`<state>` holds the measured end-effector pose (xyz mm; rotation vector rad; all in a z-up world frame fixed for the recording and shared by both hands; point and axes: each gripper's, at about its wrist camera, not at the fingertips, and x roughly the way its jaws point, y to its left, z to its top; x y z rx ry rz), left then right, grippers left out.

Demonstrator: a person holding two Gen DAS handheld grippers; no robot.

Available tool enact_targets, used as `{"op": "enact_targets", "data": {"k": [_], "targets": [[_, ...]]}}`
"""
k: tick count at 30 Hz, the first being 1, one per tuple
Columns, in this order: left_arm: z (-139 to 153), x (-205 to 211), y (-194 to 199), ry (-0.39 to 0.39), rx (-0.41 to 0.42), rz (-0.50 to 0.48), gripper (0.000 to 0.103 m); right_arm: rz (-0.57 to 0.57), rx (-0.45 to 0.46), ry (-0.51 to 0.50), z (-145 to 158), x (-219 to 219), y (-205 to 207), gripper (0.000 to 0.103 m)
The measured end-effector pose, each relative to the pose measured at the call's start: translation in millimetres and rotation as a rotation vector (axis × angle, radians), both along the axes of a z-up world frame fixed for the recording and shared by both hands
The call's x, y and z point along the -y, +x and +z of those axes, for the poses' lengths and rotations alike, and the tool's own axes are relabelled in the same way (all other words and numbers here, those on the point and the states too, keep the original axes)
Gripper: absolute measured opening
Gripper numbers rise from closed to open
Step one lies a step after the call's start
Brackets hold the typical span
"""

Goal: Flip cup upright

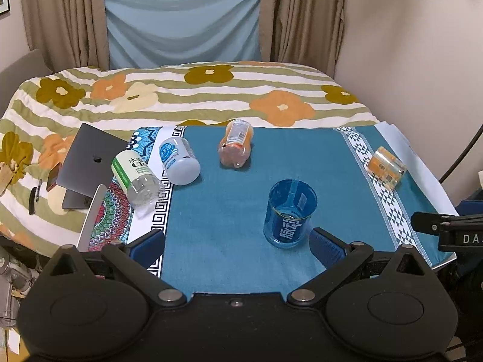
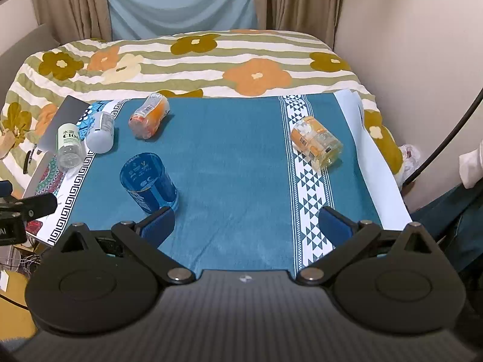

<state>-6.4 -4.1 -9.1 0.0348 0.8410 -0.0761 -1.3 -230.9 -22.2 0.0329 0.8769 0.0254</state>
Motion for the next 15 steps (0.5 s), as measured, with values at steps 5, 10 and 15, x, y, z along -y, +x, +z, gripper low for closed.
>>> {"op": "enact_targets", "data": {"k": [5,10,15], "targets": [[1.2,1.4,-1.2,0.004,0.006,-0.007,0.103,0.005,0.001,-0.002,0.1,-1.6,1.3,0.103],[1.3,1.7,-1.7,0.004,0.007,-0.011,0.103,0.007,0.002,0.001,0.4,-3.2,2.1,0.103],[1.4,1.9,-3.0,0.006,0.008,-0.012,0.103,0.001,0.002,0.0,0.8,-5.3,1.2,0.103]]}}
